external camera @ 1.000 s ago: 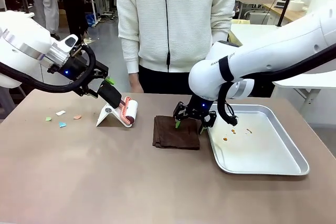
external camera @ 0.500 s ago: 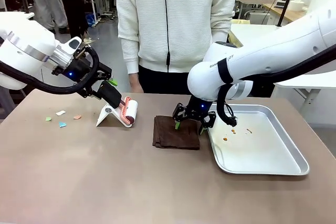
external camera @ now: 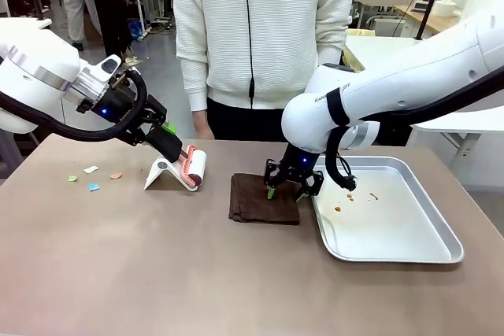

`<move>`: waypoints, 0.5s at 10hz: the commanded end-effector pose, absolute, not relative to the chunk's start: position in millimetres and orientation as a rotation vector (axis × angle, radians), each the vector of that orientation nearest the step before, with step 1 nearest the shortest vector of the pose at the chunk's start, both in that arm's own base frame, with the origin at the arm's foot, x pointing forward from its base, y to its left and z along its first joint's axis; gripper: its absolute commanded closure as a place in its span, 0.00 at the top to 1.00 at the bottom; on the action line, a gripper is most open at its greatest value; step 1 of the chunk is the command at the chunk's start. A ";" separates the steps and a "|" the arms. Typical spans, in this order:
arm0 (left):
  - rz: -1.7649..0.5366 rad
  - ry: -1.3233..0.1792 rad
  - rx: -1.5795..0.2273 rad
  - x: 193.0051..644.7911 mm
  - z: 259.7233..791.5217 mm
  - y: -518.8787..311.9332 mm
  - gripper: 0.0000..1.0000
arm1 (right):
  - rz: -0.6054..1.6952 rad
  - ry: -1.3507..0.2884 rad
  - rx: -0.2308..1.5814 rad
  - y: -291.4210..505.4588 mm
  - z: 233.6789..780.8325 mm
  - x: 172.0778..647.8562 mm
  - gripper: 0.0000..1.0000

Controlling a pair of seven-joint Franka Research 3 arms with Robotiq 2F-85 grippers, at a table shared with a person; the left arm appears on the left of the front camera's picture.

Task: Clean the surface of the table.
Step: Hold the Lint Roller with your left hand and the towel with your right hand.

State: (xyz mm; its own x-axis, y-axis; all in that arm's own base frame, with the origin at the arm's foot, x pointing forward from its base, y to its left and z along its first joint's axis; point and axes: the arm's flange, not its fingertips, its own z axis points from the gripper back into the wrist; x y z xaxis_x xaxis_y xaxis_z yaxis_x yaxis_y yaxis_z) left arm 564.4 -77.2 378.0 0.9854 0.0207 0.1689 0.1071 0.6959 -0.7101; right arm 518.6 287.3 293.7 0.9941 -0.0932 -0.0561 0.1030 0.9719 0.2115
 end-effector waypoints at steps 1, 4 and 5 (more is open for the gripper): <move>-0.079 -0.173 -0.817 565.8 381.9 -73.7 0.00 | -0.118 0.052 0.192 293.9 289.8 527.4 0.00; -0.070 -0.178 -0.806 566.7 380.3 -74.1 0.00 | -0.123 0.063 0.205 291.9 288.6 530.4 0.00; -0.068 -0.187 -0.799 566.0 381.0 -74.2 0.00 | -0.120 0.067 0.210 292.1 288.3 530.9 0.00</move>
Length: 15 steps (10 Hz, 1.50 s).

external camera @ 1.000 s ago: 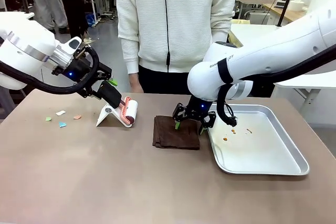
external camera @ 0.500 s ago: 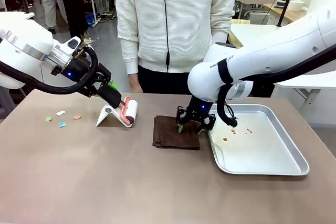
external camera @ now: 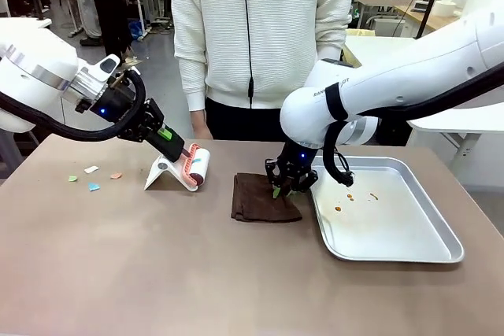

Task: Clean the surface of the table.
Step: Hold the Lint Roller with your left hand and the towel with your right hand.

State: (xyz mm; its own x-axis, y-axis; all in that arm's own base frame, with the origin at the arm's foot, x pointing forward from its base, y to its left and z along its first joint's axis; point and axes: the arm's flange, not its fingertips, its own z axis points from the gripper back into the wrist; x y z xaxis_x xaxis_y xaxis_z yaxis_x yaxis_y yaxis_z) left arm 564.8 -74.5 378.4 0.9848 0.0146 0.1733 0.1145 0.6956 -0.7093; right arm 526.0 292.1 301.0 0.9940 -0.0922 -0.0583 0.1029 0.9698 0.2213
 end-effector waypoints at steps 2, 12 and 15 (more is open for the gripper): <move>-0.067 -0.191 -0.804 564.5 382.6 -74.4 0.00 | -0.116 0.075 0.220 292.2 287.5 531.1 0.00; 0.018 -0.201 -0.993 538.2 416.7 -57.2 0.00 | -0.047 0.190 0.836 238.9 329.6 527.1 0.00; 0.025 -0.269 -1.020 500.6 445.2 -19.5 0.00 | -0.005 0.283 1.135 204.2 364.9 488.3 0.00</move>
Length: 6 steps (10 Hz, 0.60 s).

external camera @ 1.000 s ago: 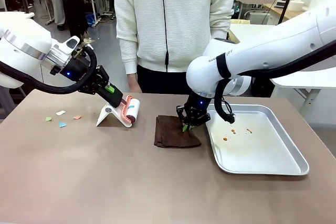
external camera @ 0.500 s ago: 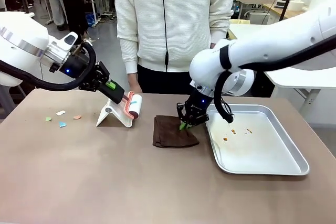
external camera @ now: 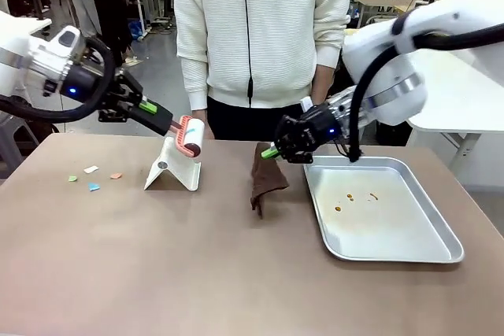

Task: Clean the surface of the table.
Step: Hold the Lint Roller with your left hand and the towel with your right hand.

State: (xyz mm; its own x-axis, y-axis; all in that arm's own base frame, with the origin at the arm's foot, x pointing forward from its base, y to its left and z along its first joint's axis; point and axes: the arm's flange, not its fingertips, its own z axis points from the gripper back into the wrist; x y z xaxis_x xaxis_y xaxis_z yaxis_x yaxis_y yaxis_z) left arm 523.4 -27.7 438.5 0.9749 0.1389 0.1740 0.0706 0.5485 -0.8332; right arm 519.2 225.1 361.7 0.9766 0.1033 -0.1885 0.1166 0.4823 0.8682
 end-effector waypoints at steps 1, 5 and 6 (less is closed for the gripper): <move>0.017 -0.299 -1.062 484.2 453.0 -5.0 0.00 | -0.001 0.255 1.219 192.3 380.1 468.1 0.00; 0.034 -0.373 -1.228 408.2 463.4 83.6 0.06 | -0.044 0.018 1.424 108.7 406.4 376.0 0.00; 0.030 -0.396 -1.257 388.8 462.5 106.9 0.06 | -0.051 -0.087 1.553 63.1 408.7 353.8 0.00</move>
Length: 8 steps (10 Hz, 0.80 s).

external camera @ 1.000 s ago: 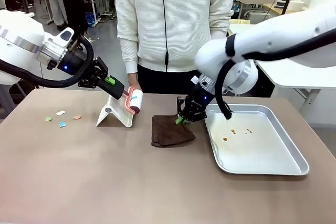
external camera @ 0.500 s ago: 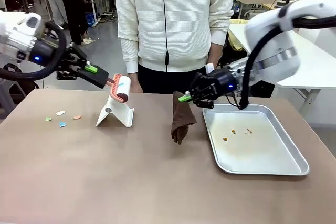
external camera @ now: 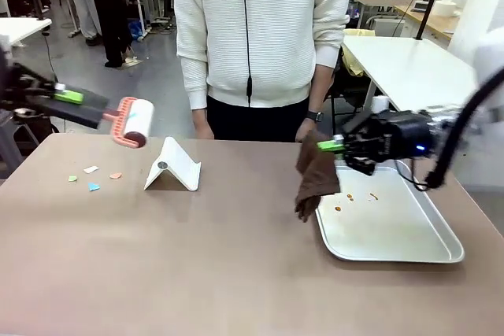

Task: Clean the surface of the table.
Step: Hold the Lint Roller with your left hand and the towel with your right hand.

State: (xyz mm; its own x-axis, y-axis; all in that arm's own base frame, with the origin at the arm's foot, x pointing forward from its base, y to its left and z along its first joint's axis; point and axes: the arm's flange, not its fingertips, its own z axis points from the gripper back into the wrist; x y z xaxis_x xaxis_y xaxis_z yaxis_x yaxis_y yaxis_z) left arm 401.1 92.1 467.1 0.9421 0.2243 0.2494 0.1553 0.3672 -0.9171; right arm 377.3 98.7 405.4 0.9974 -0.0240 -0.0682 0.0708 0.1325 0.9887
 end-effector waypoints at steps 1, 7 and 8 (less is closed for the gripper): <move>0.001 -0.390 -1.258 373.8 459.6 122.4 0.06 | -0.091 -0.107 1.628 23.0 411.1 342.0 0.00; 0.009 -0.425 -1.316 330.5 449.6 244.6 0.06 | -0.161 -0.064 1.646 -149.9 440.4 311.7 0.00; 0.042 -0.455 -1.360 319.9 445.4 266.5 0.06 | -0.168 -0.097 1.668 -173.8 432.5 307.5 0.00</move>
State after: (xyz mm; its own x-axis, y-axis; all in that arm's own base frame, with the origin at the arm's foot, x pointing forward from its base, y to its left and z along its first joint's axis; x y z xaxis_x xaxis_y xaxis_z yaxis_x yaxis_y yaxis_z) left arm 324.2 248.9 443.4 0.9209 0.2530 0.2967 0.2241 0.2792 -0.9337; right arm 299.4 -149.0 436.8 0.9838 -0.1703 -0.0559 0.0409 -0.0904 0.9951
